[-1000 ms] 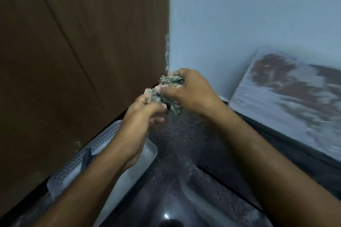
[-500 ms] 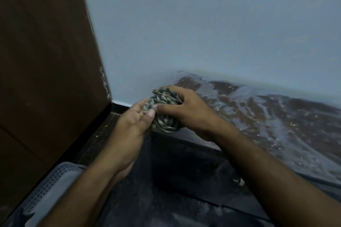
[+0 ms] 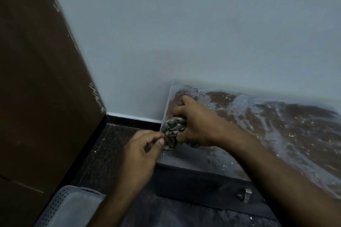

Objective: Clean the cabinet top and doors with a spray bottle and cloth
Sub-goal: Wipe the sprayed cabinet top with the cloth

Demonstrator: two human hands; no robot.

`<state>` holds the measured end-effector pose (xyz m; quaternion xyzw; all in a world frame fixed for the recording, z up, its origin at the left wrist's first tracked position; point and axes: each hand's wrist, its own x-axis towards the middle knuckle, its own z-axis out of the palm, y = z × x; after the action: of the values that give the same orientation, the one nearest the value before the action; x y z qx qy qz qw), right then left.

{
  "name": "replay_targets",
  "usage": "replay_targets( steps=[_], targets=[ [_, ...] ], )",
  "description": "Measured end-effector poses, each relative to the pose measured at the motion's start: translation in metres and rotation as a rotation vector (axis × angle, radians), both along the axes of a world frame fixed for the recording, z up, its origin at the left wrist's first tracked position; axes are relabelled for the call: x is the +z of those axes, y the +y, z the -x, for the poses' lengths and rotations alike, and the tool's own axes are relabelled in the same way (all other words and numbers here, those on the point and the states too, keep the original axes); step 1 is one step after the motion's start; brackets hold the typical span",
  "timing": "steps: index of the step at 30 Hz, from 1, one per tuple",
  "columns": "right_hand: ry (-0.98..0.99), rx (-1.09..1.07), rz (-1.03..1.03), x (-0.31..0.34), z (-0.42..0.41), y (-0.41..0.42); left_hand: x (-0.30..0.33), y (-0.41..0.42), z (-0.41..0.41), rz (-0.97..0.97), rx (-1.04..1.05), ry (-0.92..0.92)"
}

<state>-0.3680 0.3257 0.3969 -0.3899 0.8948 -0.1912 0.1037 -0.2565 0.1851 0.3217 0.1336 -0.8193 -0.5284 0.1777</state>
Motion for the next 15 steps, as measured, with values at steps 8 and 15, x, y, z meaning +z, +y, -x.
replay_targets(
  steps=[8, 15],
  targets=[
    [-0.06, -0.097, 0.274, 0.029, -0.014, 0.006, 0.0, -0.007, 0.016, 0.082, -0.07, -0.073],
    [0.109, -0.136, 0.227, 0.017, -0.012, 0.0, 0.01, -0.003, 0.012, -0.043, 0.012, -0.034]
  ],
)
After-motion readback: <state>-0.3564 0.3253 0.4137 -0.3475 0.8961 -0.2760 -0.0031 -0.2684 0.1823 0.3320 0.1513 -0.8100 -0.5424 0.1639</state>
